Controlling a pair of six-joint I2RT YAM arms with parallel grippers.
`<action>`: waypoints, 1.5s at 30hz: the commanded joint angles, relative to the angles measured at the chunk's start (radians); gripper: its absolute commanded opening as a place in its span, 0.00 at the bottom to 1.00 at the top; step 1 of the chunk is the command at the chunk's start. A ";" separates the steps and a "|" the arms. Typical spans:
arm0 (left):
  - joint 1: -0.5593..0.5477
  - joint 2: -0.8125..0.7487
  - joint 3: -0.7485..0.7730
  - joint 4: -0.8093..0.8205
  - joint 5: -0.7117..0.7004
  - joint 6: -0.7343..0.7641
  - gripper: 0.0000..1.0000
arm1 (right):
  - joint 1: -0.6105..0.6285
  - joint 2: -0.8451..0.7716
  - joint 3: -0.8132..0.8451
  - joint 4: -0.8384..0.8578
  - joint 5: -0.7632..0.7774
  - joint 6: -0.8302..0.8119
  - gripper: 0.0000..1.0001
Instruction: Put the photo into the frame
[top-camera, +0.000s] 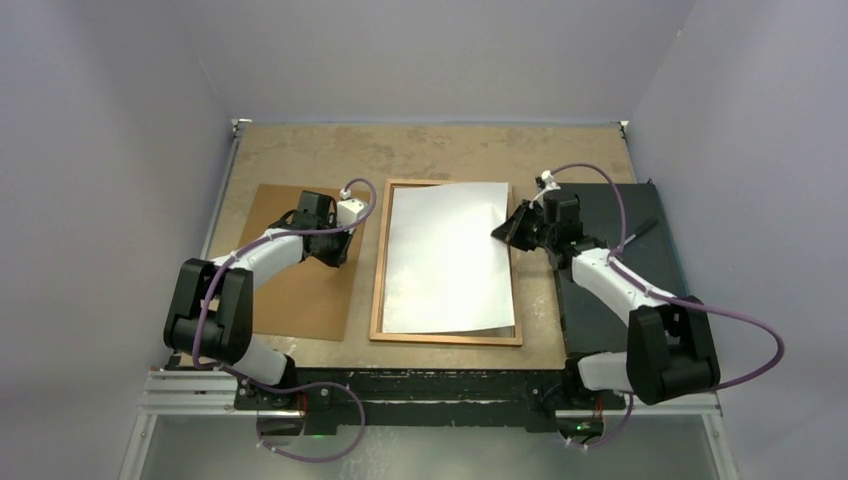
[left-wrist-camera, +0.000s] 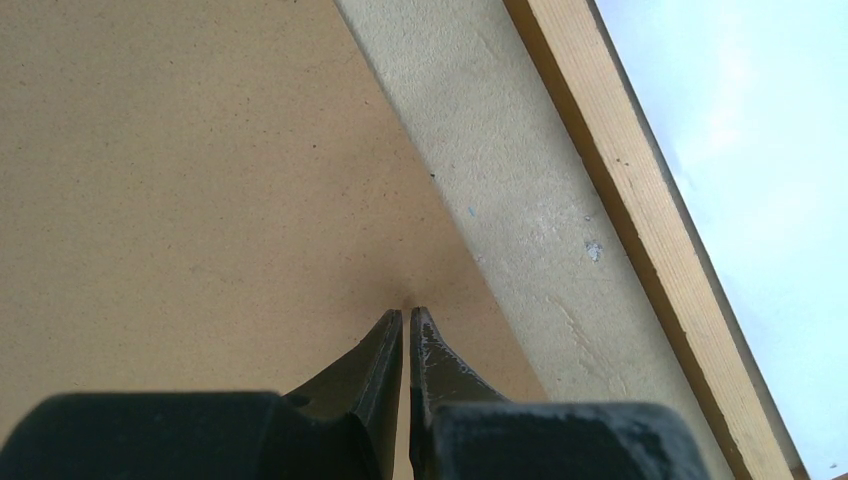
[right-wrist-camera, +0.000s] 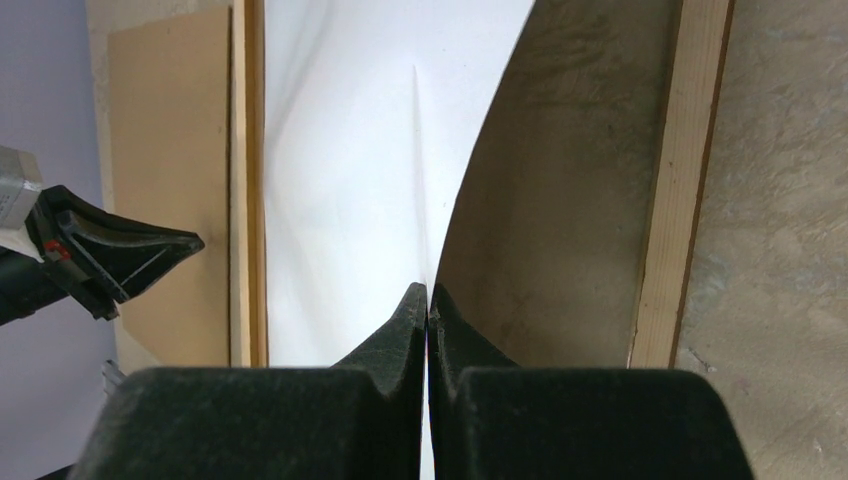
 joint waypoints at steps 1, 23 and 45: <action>0.001 -0.028 0.020 0.006 0.025 0.014 0.05 | -0.004 0.007 -0.034 0.068 -0.022 0.028 0.00; 0.001 -0.021 0.031 0.002 0.032 0.018 0.05 | -0.001 0.078 0.062 -0.140 0.153 -0.081 0.99; 0.365 0.066 0.508 -0.379 -0.025 0.199 0.49 | 0.589 0.278 0.524 -0.213 0.518 0.108 0.99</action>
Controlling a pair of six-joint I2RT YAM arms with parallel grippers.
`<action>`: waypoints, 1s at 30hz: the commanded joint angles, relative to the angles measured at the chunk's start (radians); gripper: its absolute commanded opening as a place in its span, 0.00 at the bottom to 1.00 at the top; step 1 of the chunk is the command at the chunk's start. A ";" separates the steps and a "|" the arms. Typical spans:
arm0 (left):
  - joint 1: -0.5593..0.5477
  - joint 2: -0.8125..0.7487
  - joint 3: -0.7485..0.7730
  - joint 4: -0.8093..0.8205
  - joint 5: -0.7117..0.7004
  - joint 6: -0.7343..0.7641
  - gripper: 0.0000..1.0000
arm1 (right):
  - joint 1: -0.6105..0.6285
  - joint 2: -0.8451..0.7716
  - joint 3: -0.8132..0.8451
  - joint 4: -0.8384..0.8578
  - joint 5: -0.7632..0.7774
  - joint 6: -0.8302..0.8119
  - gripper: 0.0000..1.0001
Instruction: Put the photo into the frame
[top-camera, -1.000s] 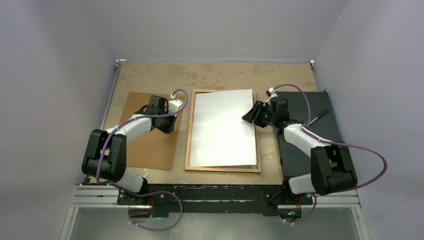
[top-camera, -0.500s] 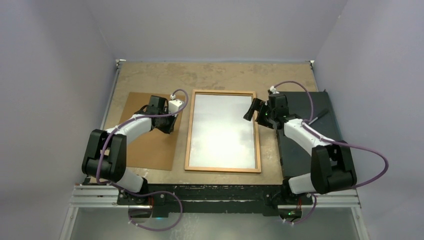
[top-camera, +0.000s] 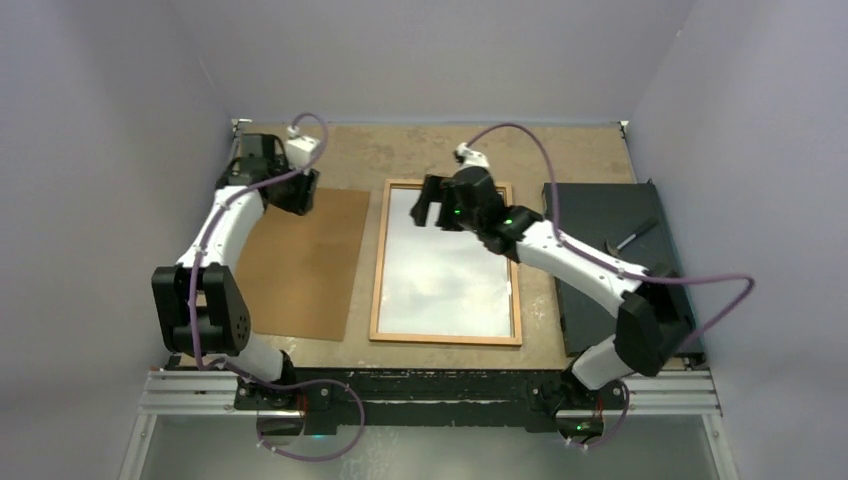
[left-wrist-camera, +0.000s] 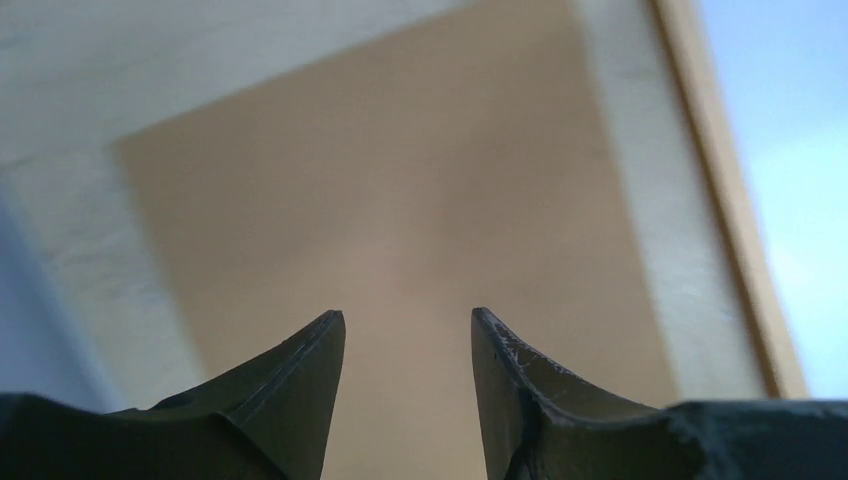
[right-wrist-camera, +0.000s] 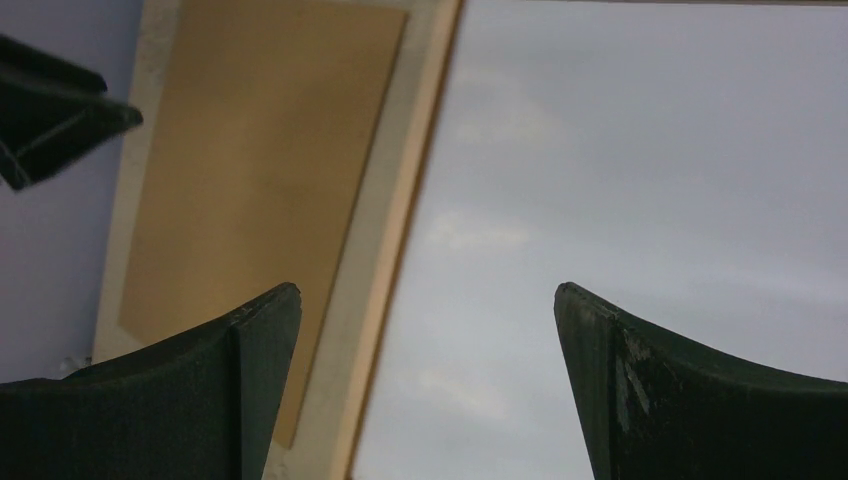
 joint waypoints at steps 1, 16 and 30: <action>0.235 0.076 0.149 -0.131 -0.047 0.149 0.49 | 0.188 0.204 0.180 -0.003 0.104 0.103 0.99; 0.550 0.150 -0.104 0.244 -0.287 0.319 0.36 | 0.369 0.742 0.677 -0.165 0.106 0.221 0.99; 0.547 0.197 -0.230 0.274 -0.158 0.288 0.34 | 0.370 0.821 0.693 -0.220 0.095 0.289 0.99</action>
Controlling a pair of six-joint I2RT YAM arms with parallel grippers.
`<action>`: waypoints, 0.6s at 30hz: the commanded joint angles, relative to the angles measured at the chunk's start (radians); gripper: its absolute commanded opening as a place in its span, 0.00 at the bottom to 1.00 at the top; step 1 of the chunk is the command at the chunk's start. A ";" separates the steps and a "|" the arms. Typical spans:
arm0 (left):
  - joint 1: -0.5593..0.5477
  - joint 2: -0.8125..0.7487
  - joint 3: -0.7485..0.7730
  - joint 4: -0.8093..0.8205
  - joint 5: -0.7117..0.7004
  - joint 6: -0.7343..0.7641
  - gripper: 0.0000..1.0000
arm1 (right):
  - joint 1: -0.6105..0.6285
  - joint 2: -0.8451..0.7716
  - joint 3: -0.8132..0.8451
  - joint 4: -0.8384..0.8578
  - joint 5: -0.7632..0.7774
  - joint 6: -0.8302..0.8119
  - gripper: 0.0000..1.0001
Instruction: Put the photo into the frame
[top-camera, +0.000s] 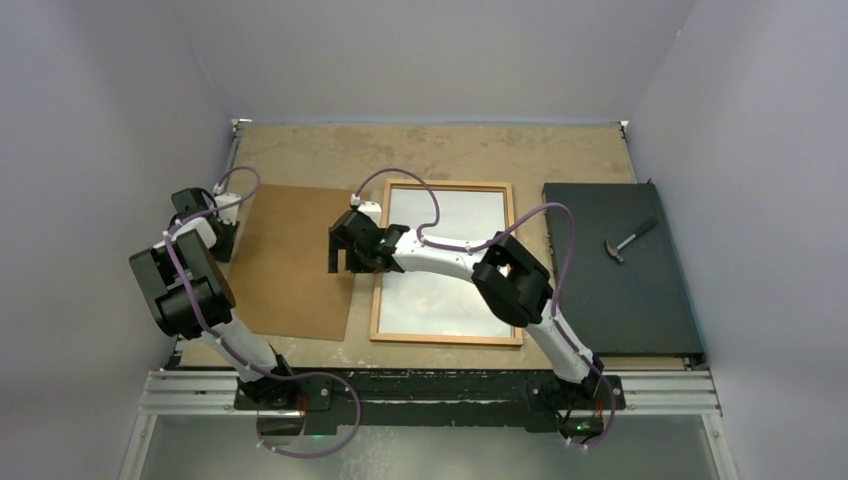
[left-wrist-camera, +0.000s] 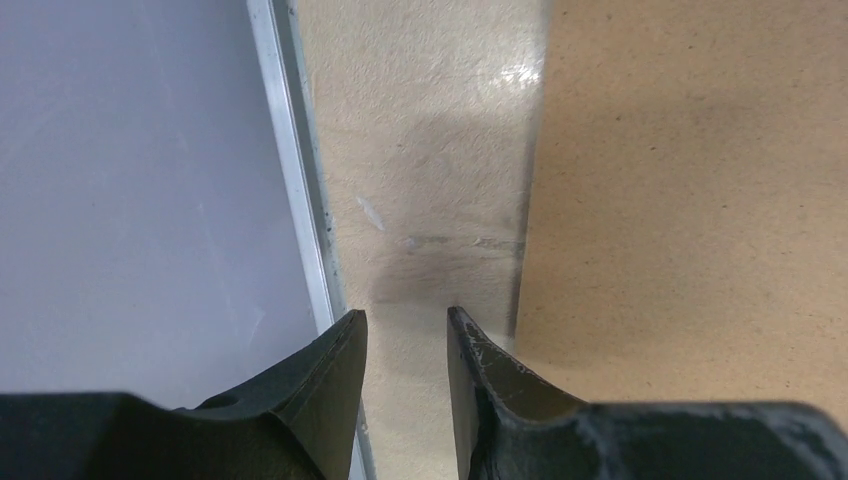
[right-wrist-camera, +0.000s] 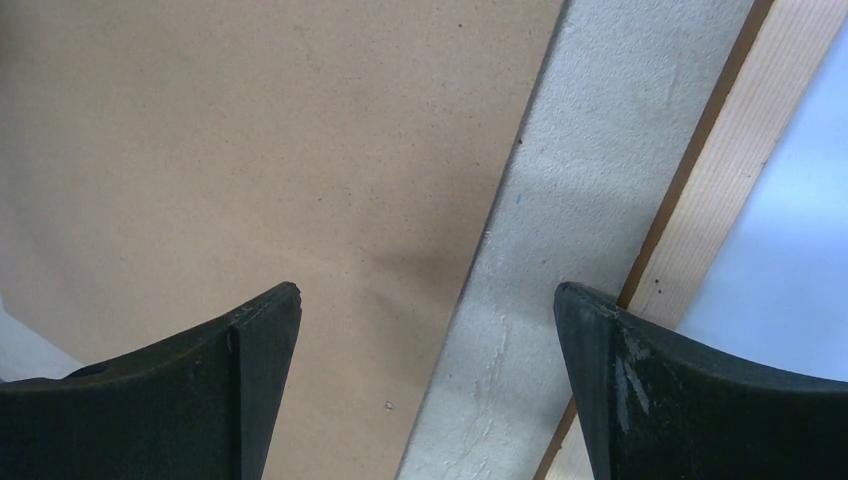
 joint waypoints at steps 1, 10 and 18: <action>-0.006 0.012 -0.013 -0.038 0.134 -0.020 0.34 | -0.002 0.031 0.048 -0.038 0.002 0.055 0.99; -0.041 0.037 -0.057 -0.068 0.178 -0.036 0.32 | -0.002 0.113 0.107 -0.001 -0.085 0.102 0.99; -0.071 0.076 -0.073 -0.084 0.226 -0.020 0.27 | -0.020 -0.002 -0.021 0.229 -0.230 0.223 0.98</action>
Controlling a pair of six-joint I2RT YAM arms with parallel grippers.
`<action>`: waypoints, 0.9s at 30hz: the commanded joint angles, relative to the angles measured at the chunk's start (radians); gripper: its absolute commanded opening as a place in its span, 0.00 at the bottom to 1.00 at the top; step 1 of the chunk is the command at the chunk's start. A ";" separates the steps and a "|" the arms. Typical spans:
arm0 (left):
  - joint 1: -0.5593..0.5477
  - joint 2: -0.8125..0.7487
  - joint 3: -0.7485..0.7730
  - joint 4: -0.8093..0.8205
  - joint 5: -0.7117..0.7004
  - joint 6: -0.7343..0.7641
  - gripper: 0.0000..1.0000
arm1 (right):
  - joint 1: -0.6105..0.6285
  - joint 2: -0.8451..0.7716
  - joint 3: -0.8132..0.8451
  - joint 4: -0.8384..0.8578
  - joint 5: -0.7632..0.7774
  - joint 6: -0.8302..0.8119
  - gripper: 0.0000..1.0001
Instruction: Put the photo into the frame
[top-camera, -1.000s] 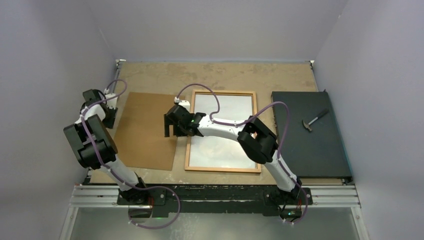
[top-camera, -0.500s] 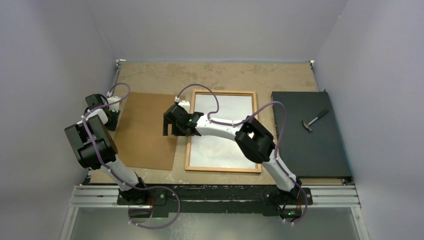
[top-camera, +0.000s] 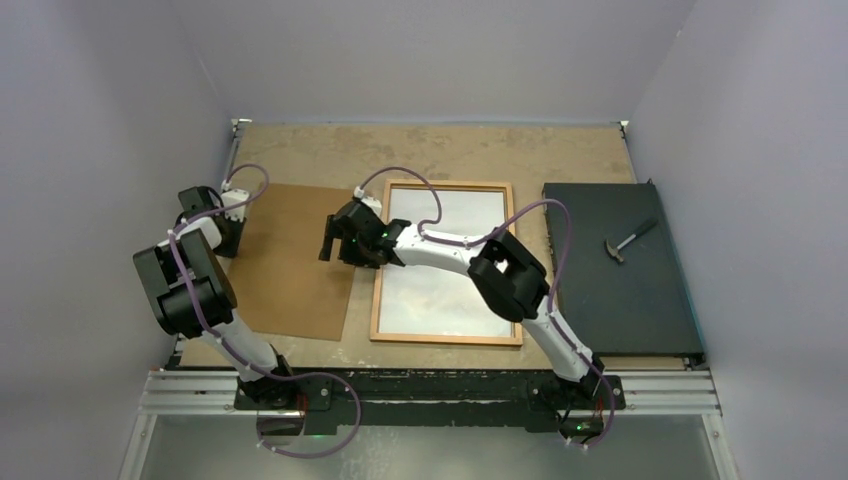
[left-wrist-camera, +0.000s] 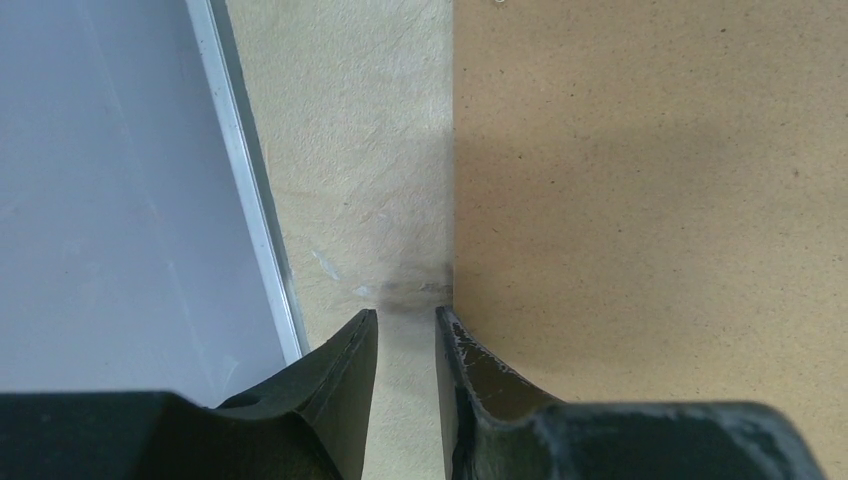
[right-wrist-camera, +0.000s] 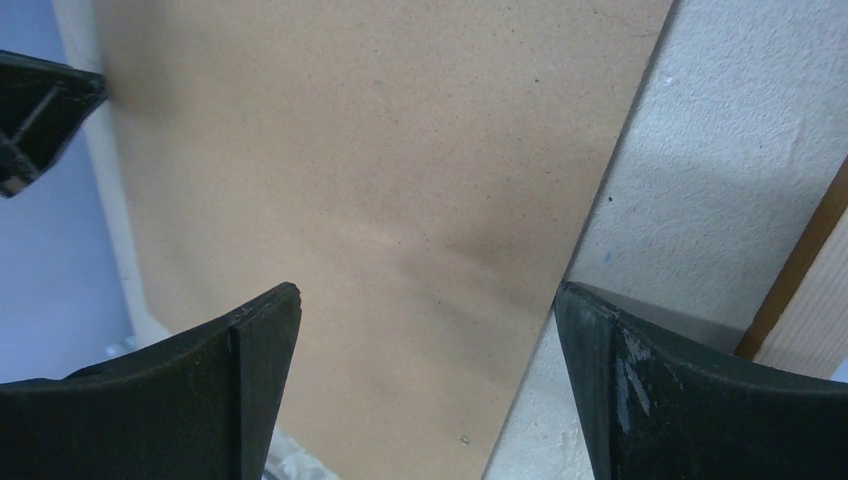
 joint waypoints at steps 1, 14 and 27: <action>-0.034 0.075 -0.060 -0.125 0.162 -0.002 0.26 | -0.007 -0.103 -0.138 0.223 -0.154 0.118 0.98; -0.078 0.096 -0.068 -0.192 0.239 0.018 0.18 | -0.030 -0.264 -0.325 0.698 -0.307 0.252 0.92; -0.103 0.031 -0.083 -0.259 0.300 0.037 0.12 | -0.031 -0.331 -0.509 1.044 -0.297 0.253 0.87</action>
